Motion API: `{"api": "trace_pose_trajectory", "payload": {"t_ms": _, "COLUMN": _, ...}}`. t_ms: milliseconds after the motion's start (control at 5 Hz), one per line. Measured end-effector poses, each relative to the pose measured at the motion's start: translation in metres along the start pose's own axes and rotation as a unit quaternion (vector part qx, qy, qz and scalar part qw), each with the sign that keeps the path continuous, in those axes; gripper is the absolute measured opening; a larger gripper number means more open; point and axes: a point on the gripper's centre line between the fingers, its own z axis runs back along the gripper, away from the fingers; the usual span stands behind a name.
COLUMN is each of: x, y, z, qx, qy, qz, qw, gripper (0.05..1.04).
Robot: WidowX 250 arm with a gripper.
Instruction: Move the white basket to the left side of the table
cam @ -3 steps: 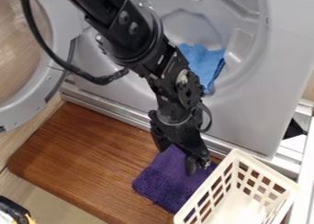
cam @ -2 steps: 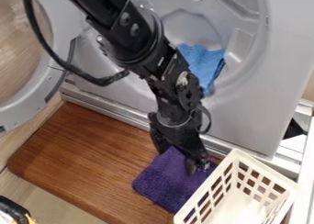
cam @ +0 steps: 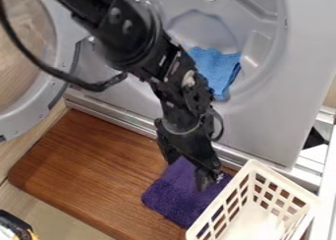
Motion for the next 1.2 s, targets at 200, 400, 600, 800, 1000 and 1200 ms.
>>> {"api": "trace_pose_trajectory", "payload": {"t_ms": 200, "x": 0.006, "y": -0.015, "z": -0.004, "qx": -0.024, "qy": -0.012, "qz": -0.019, "qw": 0.9995, "gripper": 0.999}}
{"api": "trace_pose_trajectory", "payload": {"t_ms": 400, "x": 0.007, "y": -0.030, "z": -0.032, "qx": -0.069, "qy": 0.008, "qz": -0.025, "qw": 0.9973, "gripper": 0.999}}
{"api": "trace_pose_trajectory", "payload": {"t_ms": 600, "x": 0.005, "y": -0.045, "z": -0.053, "qx": -0.101, "qy": 0.021, "qz": -0.018, "qw": 0.9945, "gripper": 0.987}}
{"api": "trace_pose_trajectory", "payload": {"t_ms": 800, "x": 0.005, "y": -0.047, "z": -0.063, "qx": -0.101, "qy": 0.027, "qz": -0.013, "qw": 0.9945, "gripper": 0.904}}
{"api": "trace_pose_trajectory", "payload": {"t_ms": 1000, "x": 0.004, "y": -0.047, "z": -0.065, "qx": -0.096, "qy": 0.030, "qz": -0.010, "qw": 0.9948, "gripper": 0.603}}
{"api": "trace_pose_trajectory", "payload": {"t_ms": 1200, "x": 0.004, "y": -0.046, "z": -0.065, "qx": -0.095, "qy": 0.031, "qz": -0.010, "qw": 0.9949, "gripper": 0.310}}
